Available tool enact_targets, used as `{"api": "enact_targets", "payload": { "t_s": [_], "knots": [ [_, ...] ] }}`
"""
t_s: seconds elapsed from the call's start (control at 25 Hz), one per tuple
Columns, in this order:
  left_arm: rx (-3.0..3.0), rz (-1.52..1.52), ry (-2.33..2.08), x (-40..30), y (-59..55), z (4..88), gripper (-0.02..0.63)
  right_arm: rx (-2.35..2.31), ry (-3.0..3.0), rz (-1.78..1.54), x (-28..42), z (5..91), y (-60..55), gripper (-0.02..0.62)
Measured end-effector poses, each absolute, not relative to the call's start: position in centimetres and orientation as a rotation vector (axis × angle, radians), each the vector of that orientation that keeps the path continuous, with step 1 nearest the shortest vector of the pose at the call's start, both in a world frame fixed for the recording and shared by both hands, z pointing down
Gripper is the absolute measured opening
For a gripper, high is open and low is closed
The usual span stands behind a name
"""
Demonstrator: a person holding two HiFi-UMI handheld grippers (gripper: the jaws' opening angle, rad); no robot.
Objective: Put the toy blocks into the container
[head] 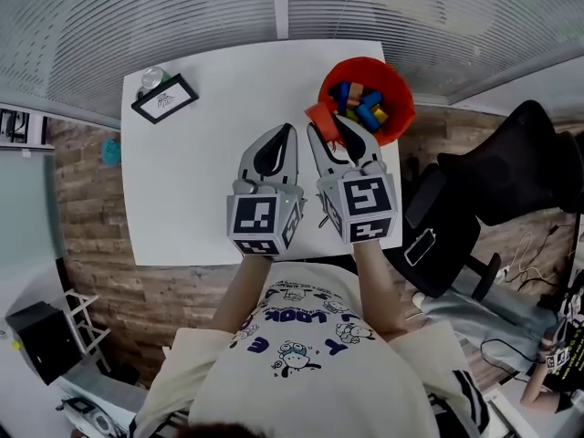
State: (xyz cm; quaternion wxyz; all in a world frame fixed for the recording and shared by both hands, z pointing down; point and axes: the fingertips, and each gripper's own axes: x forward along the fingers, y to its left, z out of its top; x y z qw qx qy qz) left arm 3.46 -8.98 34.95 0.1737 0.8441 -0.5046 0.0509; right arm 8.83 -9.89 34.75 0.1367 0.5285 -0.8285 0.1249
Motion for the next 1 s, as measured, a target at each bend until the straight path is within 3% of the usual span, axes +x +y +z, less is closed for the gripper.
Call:
{"api": "enact_targets", "payload": {
  "t_s": [0.52,1.0],
  "knots": [
    [2.445,0.142,-1.364,7.6,-9.2,34.3,0.031,1.706,-2.291,0.397,15.4,34.1,-10.2,0.16],
    [2.461,0.173,-1.338,8.9,-9.2,34.7,0.031,1.716,-2.262,0.427,16.7,34.9,-10.6,0.16]
  ]
}}
